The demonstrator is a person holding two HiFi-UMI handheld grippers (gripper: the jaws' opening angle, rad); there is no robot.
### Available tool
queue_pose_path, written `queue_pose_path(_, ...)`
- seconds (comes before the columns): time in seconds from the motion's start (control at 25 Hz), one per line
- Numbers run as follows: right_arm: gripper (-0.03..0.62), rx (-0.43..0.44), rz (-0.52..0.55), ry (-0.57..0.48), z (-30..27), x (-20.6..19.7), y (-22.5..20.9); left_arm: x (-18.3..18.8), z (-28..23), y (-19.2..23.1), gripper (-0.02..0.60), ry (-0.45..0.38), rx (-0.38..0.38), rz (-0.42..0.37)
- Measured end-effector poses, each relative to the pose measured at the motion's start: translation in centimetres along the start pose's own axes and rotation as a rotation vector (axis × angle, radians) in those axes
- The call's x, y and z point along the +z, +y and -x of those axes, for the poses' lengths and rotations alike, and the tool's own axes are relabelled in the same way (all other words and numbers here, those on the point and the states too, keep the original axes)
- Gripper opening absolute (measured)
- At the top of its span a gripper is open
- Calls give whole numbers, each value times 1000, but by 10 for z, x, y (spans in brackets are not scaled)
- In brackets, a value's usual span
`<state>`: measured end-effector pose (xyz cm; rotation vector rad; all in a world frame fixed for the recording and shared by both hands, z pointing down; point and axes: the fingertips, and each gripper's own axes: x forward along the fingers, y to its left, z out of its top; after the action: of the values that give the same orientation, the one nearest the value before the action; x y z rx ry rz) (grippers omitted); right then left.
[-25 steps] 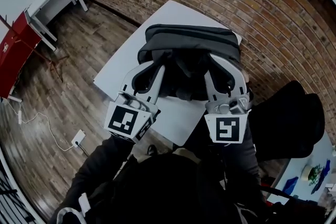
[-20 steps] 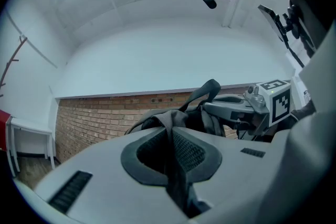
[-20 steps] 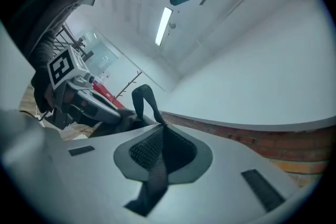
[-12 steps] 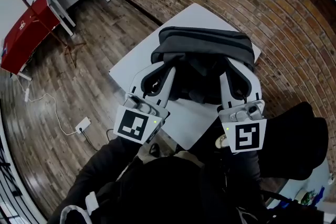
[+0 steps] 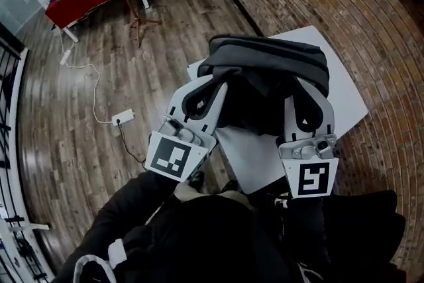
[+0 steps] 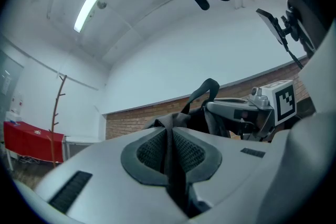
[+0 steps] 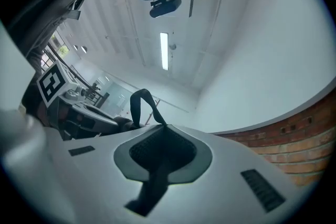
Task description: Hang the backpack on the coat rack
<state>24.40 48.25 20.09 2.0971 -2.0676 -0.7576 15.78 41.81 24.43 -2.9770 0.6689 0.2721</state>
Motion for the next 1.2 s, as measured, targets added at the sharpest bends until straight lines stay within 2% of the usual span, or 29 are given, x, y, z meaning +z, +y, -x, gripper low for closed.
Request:
queue_pose_path(0.24,20,192,-112,-107,-50,19,79,15,73,67,40,1,240,-63)
queue_pose_path(0.4,20,353,-202,-173,-84,36,139,29,131,107,40,17,424,-114)
queue_pose_path(0.6,18,451,-277,-222,-105,65,213,44,203,146,41,30,554,-143)
queue_pose_path(0.88,18,556,-323,-218,-126,78,296,49,275,190,40,28,667,-152)
queue_pose_path(1.2,18,545,-275,-192,-156,85,347,41,304,245,40,1,651,-110)
